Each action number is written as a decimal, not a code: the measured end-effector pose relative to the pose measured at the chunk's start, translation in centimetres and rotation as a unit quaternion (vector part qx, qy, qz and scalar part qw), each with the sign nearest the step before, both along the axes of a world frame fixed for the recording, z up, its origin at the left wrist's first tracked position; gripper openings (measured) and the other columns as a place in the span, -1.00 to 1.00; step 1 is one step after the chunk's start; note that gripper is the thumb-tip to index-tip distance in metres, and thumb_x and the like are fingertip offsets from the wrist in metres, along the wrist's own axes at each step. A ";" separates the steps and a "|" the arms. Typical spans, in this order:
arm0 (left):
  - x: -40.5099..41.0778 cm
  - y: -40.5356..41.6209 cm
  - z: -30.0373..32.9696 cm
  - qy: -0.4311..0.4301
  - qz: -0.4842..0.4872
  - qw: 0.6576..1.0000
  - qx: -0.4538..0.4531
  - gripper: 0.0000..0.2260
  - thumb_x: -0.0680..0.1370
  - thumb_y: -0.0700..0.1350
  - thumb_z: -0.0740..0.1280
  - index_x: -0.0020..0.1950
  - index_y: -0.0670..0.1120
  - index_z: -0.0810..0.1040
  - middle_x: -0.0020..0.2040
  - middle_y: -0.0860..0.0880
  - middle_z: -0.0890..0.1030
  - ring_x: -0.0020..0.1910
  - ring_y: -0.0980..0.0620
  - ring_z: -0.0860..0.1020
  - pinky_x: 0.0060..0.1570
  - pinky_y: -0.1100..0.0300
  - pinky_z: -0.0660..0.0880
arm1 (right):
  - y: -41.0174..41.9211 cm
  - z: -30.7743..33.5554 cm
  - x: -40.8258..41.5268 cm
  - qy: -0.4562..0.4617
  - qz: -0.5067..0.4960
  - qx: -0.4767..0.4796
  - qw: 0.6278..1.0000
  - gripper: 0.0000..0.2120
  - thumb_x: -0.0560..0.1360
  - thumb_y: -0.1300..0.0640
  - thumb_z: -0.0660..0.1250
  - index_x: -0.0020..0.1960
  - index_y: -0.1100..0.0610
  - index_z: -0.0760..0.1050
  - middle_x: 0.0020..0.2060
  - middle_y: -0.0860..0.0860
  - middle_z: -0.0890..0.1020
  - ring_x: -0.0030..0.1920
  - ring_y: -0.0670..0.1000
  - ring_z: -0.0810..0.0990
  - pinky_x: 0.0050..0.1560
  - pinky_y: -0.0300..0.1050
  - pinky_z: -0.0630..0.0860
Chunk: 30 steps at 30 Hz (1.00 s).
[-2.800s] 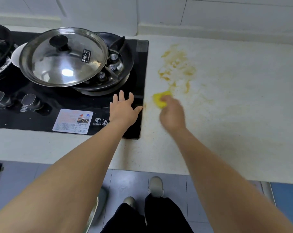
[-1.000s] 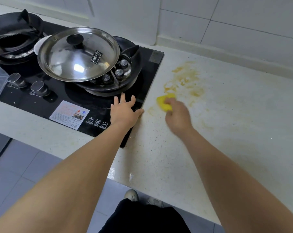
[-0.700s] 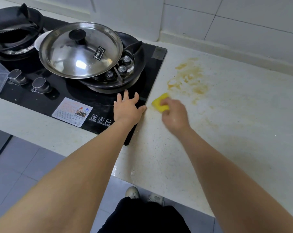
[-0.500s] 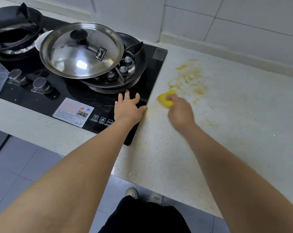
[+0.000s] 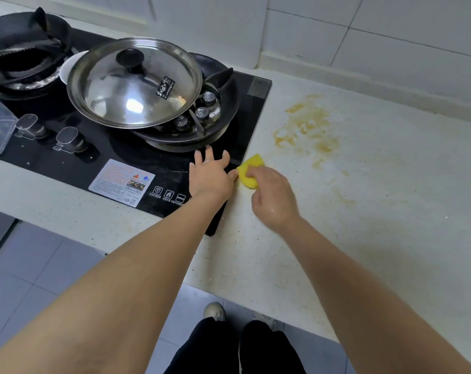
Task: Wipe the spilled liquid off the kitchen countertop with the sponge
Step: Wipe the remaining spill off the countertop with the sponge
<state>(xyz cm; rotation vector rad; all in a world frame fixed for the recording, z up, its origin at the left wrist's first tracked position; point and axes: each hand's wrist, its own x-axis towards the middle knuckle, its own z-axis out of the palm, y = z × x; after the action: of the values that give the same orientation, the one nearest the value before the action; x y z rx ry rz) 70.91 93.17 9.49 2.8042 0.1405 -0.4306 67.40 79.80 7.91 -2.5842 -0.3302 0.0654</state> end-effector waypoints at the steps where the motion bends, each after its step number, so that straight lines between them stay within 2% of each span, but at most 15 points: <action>1: 0.3 -0.1 0.1 0.000 0.004 1.000 -0.006 -0.54 0.64 0.08 0.09 0.53 0.03 0.15 0.56 -0.14 -0.01 0.53 -0.18 -0.09 0.46 -0.06 -0.05 | -0.8 0.1 0.4 -0.001 0.000 -0.006 1.000 -0.56 0.43 0.34 0.16 0.29 0.14 0.39 0.22 0.07 0.51 0.25 0.11 0.42 0.29 -0.08 0.25; 3: 1.2 -0.3 0.4 0.007 0.018 0.999 -0.037 -0.56 0.64 0.04 0.10 0.52 0.02 0.17 0.56 -0.14 -0.02 0.53 -0.17 -0.11 0.47 -0.05 -0.08 | -2.8 0.4 2.7 0.027 -0.091 -0.005 0.995 -0.55 0.46 0.31 0.15 0.34 0.11 0.35 0.25 0.09 0.48 0.26 0.12 0.42 0.26 -0.06 0.30; 5: 2.1 -0.5 0.6 0.008 0.028 0.998 -0.060 -0.57 0.64 0.01 0.11 0.52 0.00 0.19 0.56 -0.14 0.00 0.53 -0.17 -0.09 0.47 -0.06 -0.02 | -3.3 0.4 4.0 0.033 -0.166 0.000 0.986 -0.55 0.47 0.30 0.15 0.35 0.12 0.32 0.26 0.12 0.47 0.26 0.14 0.41 0.24 -0.05 0.32; 7: 2.9 -1.2 0.7 0.000 0.038 0.997 -0.071 -0.57 0.64 0.00 0.14 0.50 -0.01 0.23 0.55 -0.10 0.05 0.52 -0.17 0.01 0.41 -0.05 0.16 | -2.8 -0.2 3.6 0.020 -0.124 -0.018 0.992 -0.53 0.47 0.31 0.15 0.38 0.15 0.30 0.33 0.11 0.41 0.33 0.14 0.35 0.31 -0.05 0.25; 9: 3.8 -2.3 0.8 -0.013 0.022 0.997 -0.071 -0.57 0.63 -0.01 0.17 0.49 -0.02 0.25 0.56 -0.07 0.05 0.50 -0.17 0.11 0.36 -0.03 0.26 | -4.0 -0.7 3.3 0.001 -0.072 -0.017 0.997 -0.52 0.48 0.30 0.14 0.40 0.15 0.28 0.38 0.08 0.37 0.39 0.11 0.30 0.36 -0.04 0.20; 10: 4.2 -2.8 0.8 -0.017 0.008 0.998 -0.065 -0.57 0.63 -0.02 0.17 0.49 -0.03 0.25 0.56 -0.06 0.04 0.49 -0.16 0.13 0.36 -0.01 0.26 | -5.2 -0.6 4.1 0.006 -0.076 -0.019 0.997 -0.52 0.48 0.30 0.14 0.40 0.15 0.28 0.37 0.09 0.38 0.37 0.12 0.32 0.34 -0.05 0.22; 13: 5.0 -4.0 0.4 -0.022 -0.011 0.999 -0.028 -0.56 0.64 -0.05 0.15 0.51 -0.09 0.21 0.56 -0.11 0.04 0.52 -0.15 0.05 0.38 0.01 0.22 | -7.1 -0.1 6.6 0.018 -0.179 -0.008 0.984 -0.54 0.46 0.31 0.16 0.36 0.15 0.33 0.28 0.14 0.46 0.29 0.16 0.39 0.26 -0.05 0.30; 17: 5.1 -4.4 -0.6 -0.036 -0.007 0.999 0.008 -0.57 0.65 -0.09 0.10 0.52 -0.10 0.16 0.55 -0.14 0.05 0.53 -0.13 0.00 0.39 0.03 0.19 | -7.1 -1.0 5.8 -0.028 -0.088 -0.030 0.995 -0.51 0.42 0.23 0.09 0.35 0.14 0.36 0.35 0.08 0.42 0.35 0.13 0.35 0.34 -0.05 0.23; 18: 5.2 -4.3 -0.7 -0.038 -0.008 0.999 0.012 -0.58 0.66 -0.10 0.09 0.52 -0.09 0.16 0.55 -0.13 0.06 0.53 -0.12 0.00 0.39 0.05 0.19 | -8.1 -0.9 6.7 -0.021 -0.101 -0.030 0.994 -0.52 0.42 0.23 0.09 0.34 0.12 0.37 0.33 0.09 0.45 0.32 0.13 0.39 0.32 -0.04 0.26; 21: 5.3 -4.3 -0.7 -0.046 -0.009 0.999 0.014 -0.61 0.67 -0.12 0.05 0.51 -0.08 0.18 0.55 -0.13 0.08 0.53 -0.12 0.01 0.38 0.06 0.18 | -9.0 -0.3 9.0 0.007 -0.222 -0.031 0.975 -0.57 0.46 0.28 0.16 0.32 0.14 0.38 0.21 0.15 0.51 0.22 0.19 0.44 0.23 -0.01 0.35; 22: 5.3 -4.4 -0.8 -0.050 -0.008 0.999 0.017 -0.61 0.67 -0.13 0.04 0.51 -0.09 0.19 0.54 -0.14 0.09 0.53 -0.13 0.02 0.38 0.06 0.19 | -8.0 -0.1 8.8 0.003 -0.198 -0.023 0.980 -0.59 0.45 0.29 0.16 0.30 0.15 0.40 0.19 0.16 0.52 0.21 0.20 0.45 0.21 0.00 0.36; 25: 5.3 -4.6 -1.1 -0.059 -0.003 0.998 0.022 -0.60 0.66 -0.16 0.02 0.51 -0.09 0.17 0.54 -0.15 0.08 0.52 -0.14 0.02 0.37 0.05 0.19 | -5.5 -1.1 6.1 -0.023 -0.006 0.001 1.000 -0.59 0.46 0.29 0.14 0.29 0.15 0.43 0.22 0.14 0.53 0.26 0.16 0.44 0.28 -0.02 0.32; 26: 5.2 -4.5 -1.1 -0.061 -0.001 0.998 0.021 -0.60 0.66 -0.17 0.02 0.51 -0.09 0.17 0.54 -0.15 0.08 0.52 -0.14 0.01 0.38 0.05 0.18 | -6.0 -1.0 6.1 -0.023 0.014 0.003 1.000 -0.58 0.48 0.29 0.13 0.32 0.13 0.41 0.25 0.12 0.51 0.29 0.14 0.42 0.31 -0.03 0.29; 30: 5.2 -4.5 -1.1 -0.057 -0.007 0.998 0.025 -0.60 0.66 -0.18 0.00 0.52 -0.09 0.15 0.55 -0.14 0.06 0.53 -0.14 0.00 0.41 0.06 0.15 | -8.7 -0.3 9.4 0.022 -0.187 -0.009 0.982 -0.58 0.49 0.31 0.12 0.34 0.13 0.37 0.23 0.15 0.50 0.24 0.18 0.43 0.25 -0.02 0.34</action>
<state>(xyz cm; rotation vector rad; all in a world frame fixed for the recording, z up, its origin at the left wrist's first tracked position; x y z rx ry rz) 76.15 88.62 8.43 2.8715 0.1090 -0.2730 76.79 71.12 7.65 -2.6126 0.1768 -0.0090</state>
